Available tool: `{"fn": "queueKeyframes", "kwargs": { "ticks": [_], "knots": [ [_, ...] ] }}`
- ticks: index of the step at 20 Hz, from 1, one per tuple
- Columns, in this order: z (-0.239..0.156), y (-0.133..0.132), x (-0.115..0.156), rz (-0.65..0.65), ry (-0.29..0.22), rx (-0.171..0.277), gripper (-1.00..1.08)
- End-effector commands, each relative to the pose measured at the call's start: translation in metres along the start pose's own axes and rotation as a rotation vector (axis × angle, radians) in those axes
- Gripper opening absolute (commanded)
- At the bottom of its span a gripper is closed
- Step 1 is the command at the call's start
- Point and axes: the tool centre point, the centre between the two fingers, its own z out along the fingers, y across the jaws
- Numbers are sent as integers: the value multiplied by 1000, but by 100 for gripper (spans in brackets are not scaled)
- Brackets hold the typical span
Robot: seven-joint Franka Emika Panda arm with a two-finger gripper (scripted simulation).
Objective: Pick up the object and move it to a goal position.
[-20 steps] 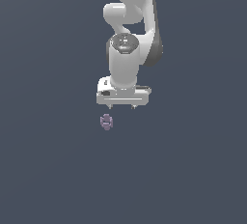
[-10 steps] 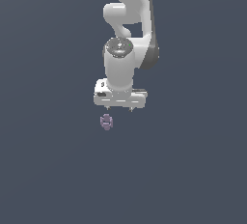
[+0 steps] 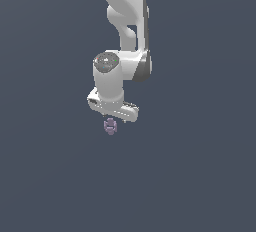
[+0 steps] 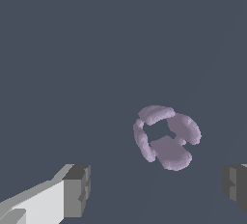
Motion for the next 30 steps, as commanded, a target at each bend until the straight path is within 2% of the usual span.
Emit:
{"fn": "queueKeyframes", "kwargs": {
  "ticks": [1,8,14,23,28,29,30],
  "knots": [
    [8,10,3,66,3,4,100],
    [20,24,8,160,7,7,100],
    [24,24,8,158,7,7,100],
    [64,25,7,164,8,7,100],
    [71,25,8,165,8,7,100],
    [71,25,8,165,8,7,-100],
    [71,25,8,165,8,7,-100]
  ]
}}
